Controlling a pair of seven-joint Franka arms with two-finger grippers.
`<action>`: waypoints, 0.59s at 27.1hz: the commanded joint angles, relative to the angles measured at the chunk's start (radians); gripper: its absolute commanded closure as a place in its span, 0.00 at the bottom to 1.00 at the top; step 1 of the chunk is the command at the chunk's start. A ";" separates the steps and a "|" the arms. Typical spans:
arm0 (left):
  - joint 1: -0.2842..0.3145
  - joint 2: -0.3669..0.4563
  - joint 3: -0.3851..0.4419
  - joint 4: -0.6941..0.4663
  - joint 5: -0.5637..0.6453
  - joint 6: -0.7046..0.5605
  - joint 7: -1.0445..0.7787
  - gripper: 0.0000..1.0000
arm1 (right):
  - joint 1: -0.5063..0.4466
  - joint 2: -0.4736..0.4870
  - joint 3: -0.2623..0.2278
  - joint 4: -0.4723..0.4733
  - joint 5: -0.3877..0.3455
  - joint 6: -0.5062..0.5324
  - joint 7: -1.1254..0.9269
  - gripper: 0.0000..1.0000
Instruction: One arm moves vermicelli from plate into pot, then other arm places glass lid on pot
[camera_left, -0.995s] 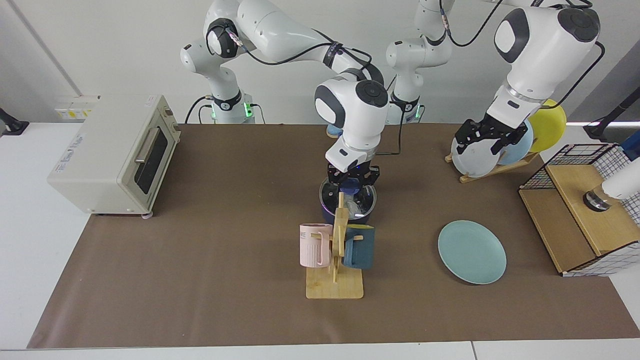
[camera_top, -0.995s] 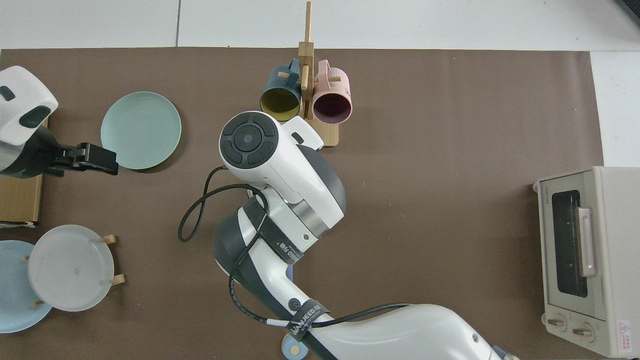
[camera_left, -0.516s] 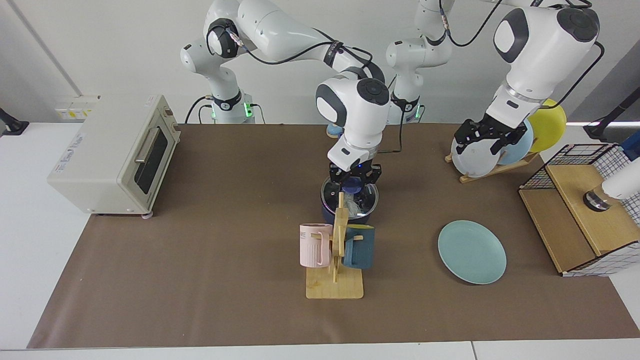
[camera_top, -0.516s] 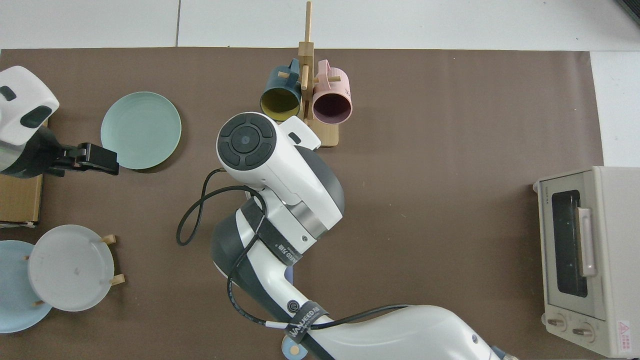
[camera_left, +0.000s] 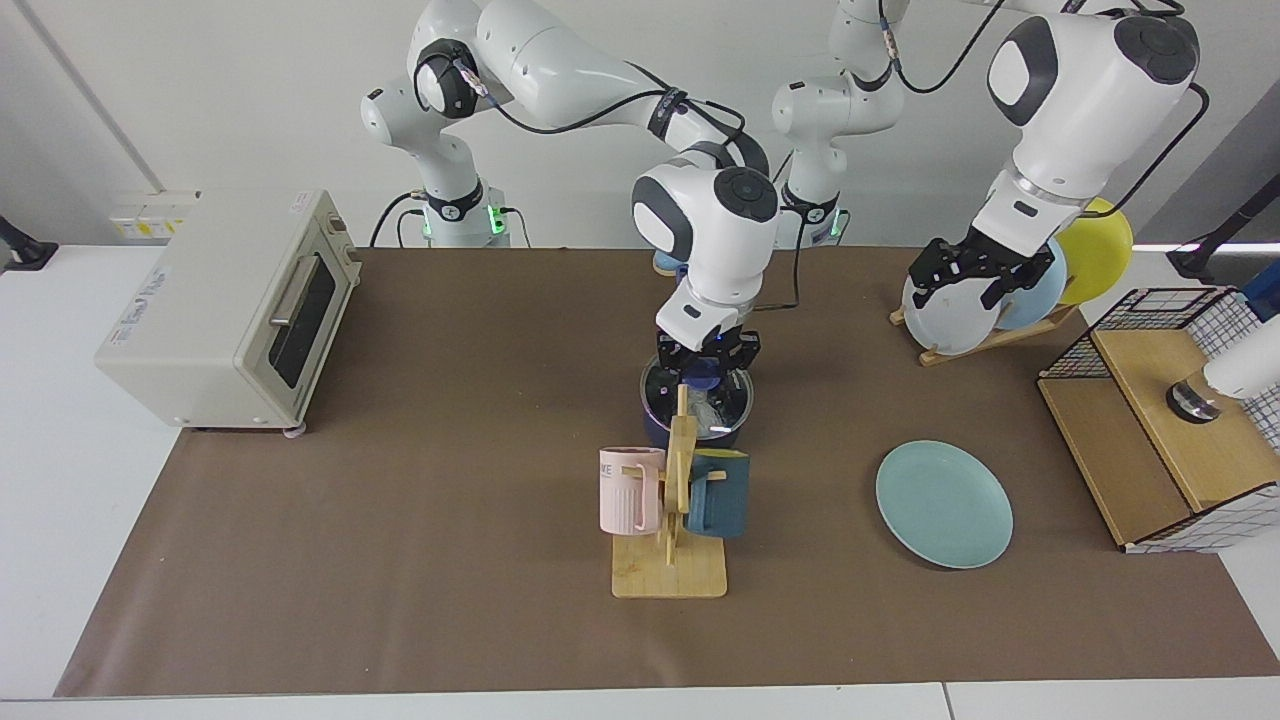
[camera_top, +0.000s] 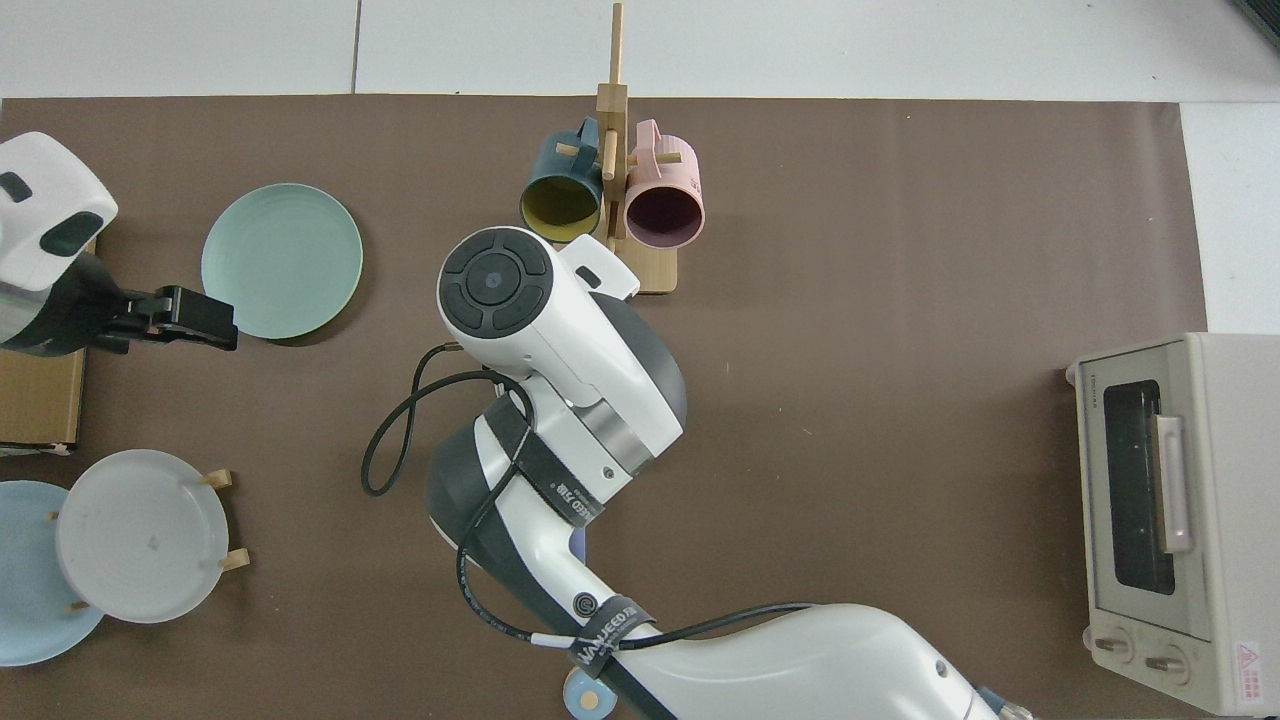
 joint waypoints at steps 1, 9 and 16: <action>-0.009 -0.024 0.012 -0.023 -0.005 0.005 0.006 0.00 | -0.011 -0.004 0.007 -0.002 0.040 0.010 -0.031 1.00; -0.008 -0.024 0.010 -0.023 -0.005 0.005 0.006 0.00 | -0.011 -0.017 0.005 -0.028 0.058 0.059 -0.031 1.00; -0.008 -0.024 0.010 -0.023 -0.005 0.005 0.006 0.00 | -0.014 -0.019 0.005 -0.032 0.052 0.059 -0.044 1.00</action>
